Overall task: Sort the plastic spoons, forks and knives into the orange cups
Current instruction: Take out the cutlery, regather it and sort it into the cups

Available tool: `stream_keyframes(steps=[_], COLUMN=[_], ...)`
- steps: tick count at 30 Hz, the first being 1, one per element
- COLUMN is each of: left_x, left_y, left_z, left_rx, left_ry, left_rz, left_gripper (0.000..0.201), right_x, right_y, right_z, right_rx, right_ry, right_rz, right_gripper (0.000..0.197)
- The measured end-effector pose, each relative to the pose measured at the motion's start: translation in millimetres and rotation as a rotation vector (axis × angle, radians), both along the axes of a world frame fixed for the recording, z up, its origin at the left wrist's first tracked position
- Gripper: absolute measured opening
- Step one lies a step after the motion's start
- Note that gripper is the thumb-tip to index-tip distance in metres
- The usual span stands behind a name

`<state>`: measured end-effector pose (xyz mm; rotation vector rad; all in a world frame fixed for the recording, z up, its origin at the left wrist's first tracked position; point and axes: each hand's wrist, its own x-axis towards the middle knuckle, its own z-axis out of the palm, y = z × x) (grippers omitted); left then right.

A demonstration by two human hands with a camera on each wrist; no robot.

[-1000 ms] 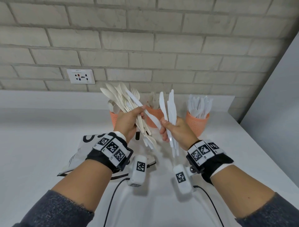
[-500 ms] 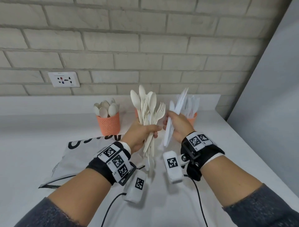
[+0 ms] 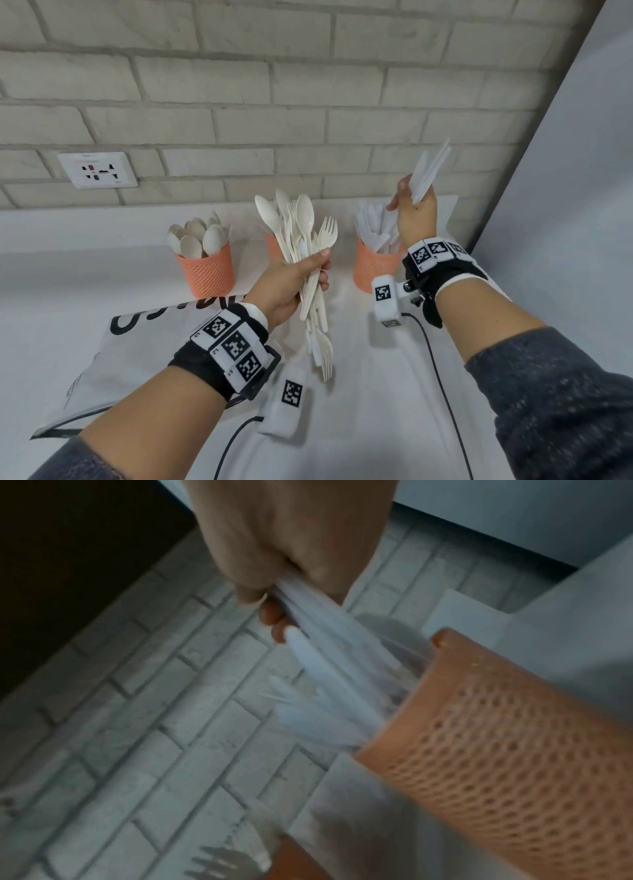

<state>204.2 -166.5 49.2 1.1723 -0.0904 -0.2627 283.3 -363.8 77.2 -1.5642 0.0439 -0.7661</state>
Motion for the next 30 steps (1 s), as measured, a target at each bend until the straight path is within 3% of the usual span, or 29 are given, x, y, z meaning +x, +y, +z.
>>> stream_keyframes(steps=[4, 10, 12, 14, 16, 18, 20, 23, 26, 28, 30], left_x=[6.3, 13.1, 12.3, 11.4, 10.9, 10.4, 10.4, 13.5, 14.2, 10.8, 7.5], left_y=[4.5, 7.7, 7.0, 8.2, 10.3, 12.1, 13.6, 16.4, 21.1, 23.6, 27.1], left_z=[-3.7, -6.0, -4.7, -2.7, -0.2, 1.4, 4.3, 7.7, 7.0, 7.2, 8.5], left_rx=[-0.019, -0.084, -0.107, -0.109, -0.100, -0.104, -0.107, -0.122, -0.115, -0.113, -0.156], left_ry=[-0.017, -0.011, -0.002, 0.008, 0.030, 0.045, 0.060, 0.068, 0.044, 0.033, 0.034], left_rz=[-0.002, 0.009, 0.008, 0.016, 0.051, 0.094, 0.136, 0.207, 0.319, 0.326, 0.286], left_gripper=[0.013, 0.037, 0.032, 0.016, 0.003, 0.003, 0.011, 0.015, 0.012, 0.022, 0.028], right_x=[14.5, 21.8, 18.7, 12.0, 4.6, -6.5, -21.1, -52.9, -74.6, -80.5, -81.3], right_y=[-7.1, -11.3, -10.9, -9.9, -7.5, 0.1, 15.1, 49.4, 77.7, 89.3, 94.8], right_z=[-19.9, -33.1, -26.8, -17.7, -7.0, 4.1, 12.6, 15.1, -2.3, -12.7, -15.1], right_rx=[-0.070, -0.170, -0.204, -0.217, -0.252, -0.401, -0.557, -0.639, -0.804, -0.871, -0.875], right_ry=[0.181, 0.406, 0.457, 0.413, 0.236, -0.018, -0.182, -0.114, 0.116, 0.148, 0.132], right_rz=[0.100, 0.216, 0.275, 0.295, 0.208, 0.083, 0.055, 0.356, 0.624, 0.651, 0.635], right_gripper=[0.008, 0.022, 0.017, 0.026, 0.042, 0.046, 0.037, 0.018, 0.039, 0.046, 0.039])
